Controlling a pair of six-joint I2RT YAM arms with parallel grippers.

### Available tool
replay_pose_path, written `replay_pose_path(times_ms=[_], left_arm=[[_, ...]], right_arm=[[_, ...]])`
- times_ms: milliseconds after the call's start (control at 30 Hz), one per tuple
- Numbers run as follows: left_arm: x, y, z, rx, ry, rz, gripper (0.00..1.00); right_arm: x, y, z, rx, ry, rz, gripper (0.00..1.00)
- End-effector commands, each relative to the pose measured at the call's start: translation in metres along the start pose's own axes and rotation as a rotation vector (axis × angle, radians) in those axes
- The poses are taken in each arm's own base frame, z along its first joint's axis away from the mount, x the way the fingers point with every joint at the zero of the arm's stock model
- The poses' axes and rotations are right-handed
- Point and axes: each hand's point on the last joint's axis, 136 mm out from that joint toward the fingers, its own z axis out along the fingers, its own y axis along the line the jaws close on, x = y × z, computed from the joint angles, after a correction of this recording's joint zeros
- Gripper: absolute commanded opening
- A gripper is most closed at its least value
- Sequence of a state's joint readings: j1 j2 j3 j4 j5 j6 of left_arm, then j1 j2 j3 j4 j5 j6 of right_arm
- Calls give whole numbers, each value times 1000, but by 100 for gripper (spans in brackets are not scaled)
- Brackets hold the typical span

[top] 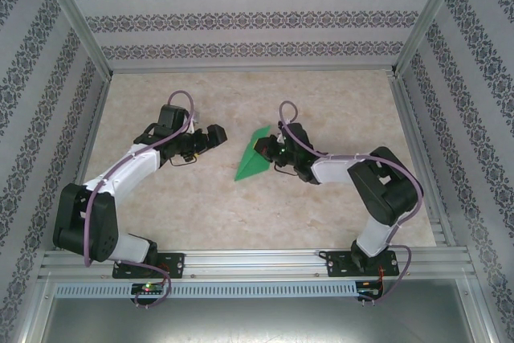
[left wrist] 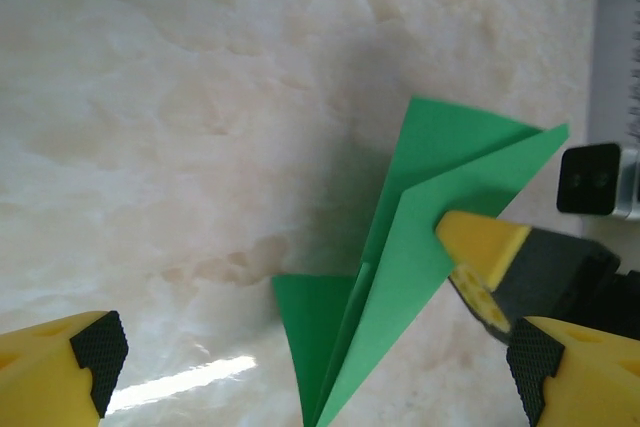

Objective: Fold a paper plane with a square sheet of paper (pick it up from the middle)
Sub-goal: Turn over the paper at the center of the table.

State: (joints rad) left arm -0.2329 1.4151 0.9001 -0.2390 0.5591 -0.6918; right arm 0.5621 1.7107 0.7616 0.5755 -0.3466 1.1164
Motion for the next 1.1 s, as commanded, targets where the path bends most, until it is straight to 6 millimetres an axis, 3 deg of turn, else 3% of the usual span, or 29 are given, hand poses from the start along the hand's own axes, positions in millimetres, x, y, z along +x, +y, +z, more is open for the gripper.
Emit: replay_pose_path(times_ms=[0,167,300,600,733,1067], left_arm=[[-1,-32,-3,203,28,-23,100],[3,-62,-7,396,77,-53,100],[2,-74,-7,483,94,-86,100],[-1,-92,-5,606,116,-123,97],[-4,-98,-5,632,107,-121,80],[-4,-85,6,579,104,-140,40]], right_arm=[[-15,55,-17,-179,-7,-88,0],[-27,93,-26,-323,2,-73,0],[-32,113,-26,-412,15,-38,0],[-28,117,-13,-486,72,44,1],[-25,112,-8,-490,89,73,2],[-20,105,0,-474,123,91,3]])
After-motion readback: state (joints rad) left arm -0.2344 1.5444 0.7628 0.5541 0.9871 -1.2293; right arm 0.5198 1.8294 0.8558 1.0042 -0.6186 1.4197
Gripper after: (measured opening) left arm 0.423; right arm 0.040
